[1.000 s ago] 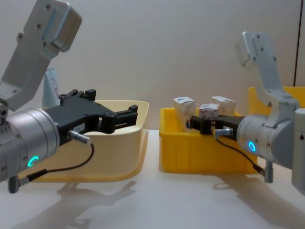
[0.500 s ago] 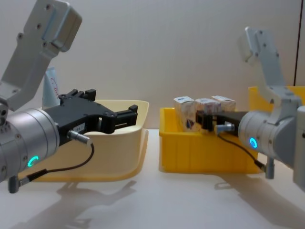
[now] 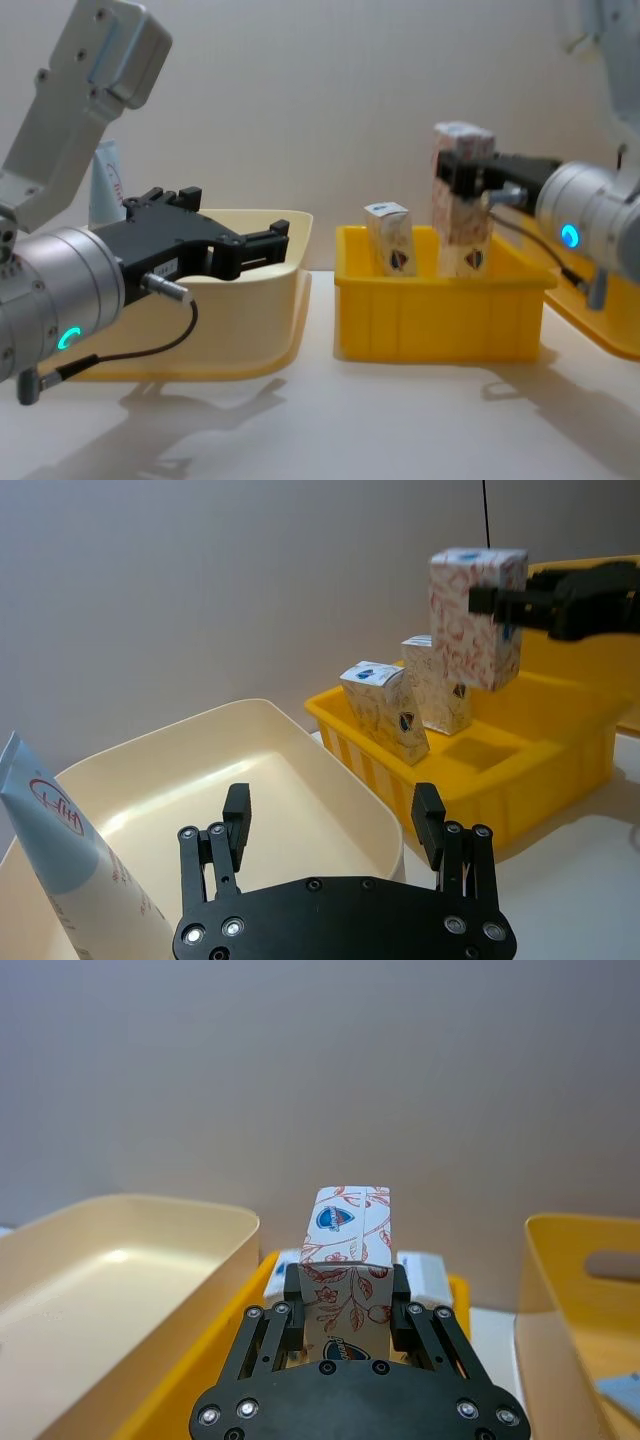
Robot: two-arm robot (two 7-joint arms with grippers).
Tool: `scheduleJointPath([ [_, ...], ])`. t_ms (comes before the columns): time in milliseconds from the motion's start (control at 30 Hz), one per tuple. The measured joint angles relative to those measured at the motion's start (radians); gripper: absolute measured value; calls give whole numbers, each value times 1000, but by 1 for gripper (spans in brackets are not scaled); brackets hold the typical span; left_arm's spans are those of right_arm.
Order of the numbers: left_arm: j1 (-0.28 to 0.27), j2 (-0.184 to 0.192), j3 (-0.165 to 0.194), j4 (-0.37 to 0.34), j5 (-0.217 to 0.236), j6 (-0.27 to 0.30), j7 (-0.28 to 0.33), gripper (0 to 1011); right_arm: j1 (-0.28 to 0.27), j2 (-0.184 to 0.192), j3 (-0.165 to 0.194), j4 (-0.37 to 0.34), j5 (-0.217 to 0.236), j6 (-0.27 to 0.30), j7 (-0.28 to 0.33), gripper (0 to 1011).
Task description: Bimanual collaborative sorting of washing and personal care products
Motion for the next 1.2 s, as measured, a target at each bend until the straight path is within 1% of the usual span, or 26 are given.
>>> scheduleJointPath([
  [100, 0, 0, 0, 0, 0, 0, 0, 1003, -7, 11, 19, -38, 3, -25, 4, 452],
  [133, 0, 0, 0, 0, 0, 0, 0, 1003, -7, 11, 19, -38, 3, -25, 4, 453],
  [233, 0, 0, 0, 0, 0, 0, 0, 1003, -18, 26, 46, -82, 7, -52, 4, 452],
  [300, 0, 0, 0, 0, 0, 0, 0, 1003, -23, 32, 57, -99, 7, -60, 4, 452],
  [333, 0, 0, 0, 0, 0, 0, 0, 1003, -30, 39, 71, -117, 8, -67, 2, 454],
  [433, 0, 0, 0, 0, 0, 0, 0, 1003, -40, 48, 90, -141, 9, -75, -4, 453],
  [467, 0, 0, 0, 0, 0, 0, 0, 1003, -49, 54, 103, -156, 9, -79, -9, 452],
  [533, 0, 0, 0, 0, 0, 0, 0, 1003, -55, 60, 117, -172, 9, -81, -15, 453],
  [567, 0, 0, 0, 0, 0, 0, 0, 1003, -65, 67, 132, -188, 10, -81, -21, 453],
  [633, 0, 0, 0, 0, 0, 0, 0, 1003, -75, 73, 146, -203, 10, -79, -27, 452],
  [667, 0, 0, 0, 0, 0, 0, 0, 1003, -85, 80, 161, -218, 11, -73, -34, 453],
  [867, 0, 0, 0, 0, 0, 0, 0, 1003, -116, 98, 204, -260, 15, -38, -48, 453],
  [967, 0, 0, 0, 0, 0, 0, 0, 1003, -135, 109, 227, -284, 19, -2, -54, 453],
  [1033, 0, 0, 0, 0, 0, 0, 0, 1003, -142, 113, 234, -293, 21, 16, -57, 453],
  [1067, 0, 0, 0, 0, 0, 0, 0, 1003, -148, 116, 242, -300, 22, 35, -58, 452],
  [1200, 0, 0, 0, 0, 0, 0, 0, 1003, -156, 121, 252, -311, 26, 71, -59, 453],
])
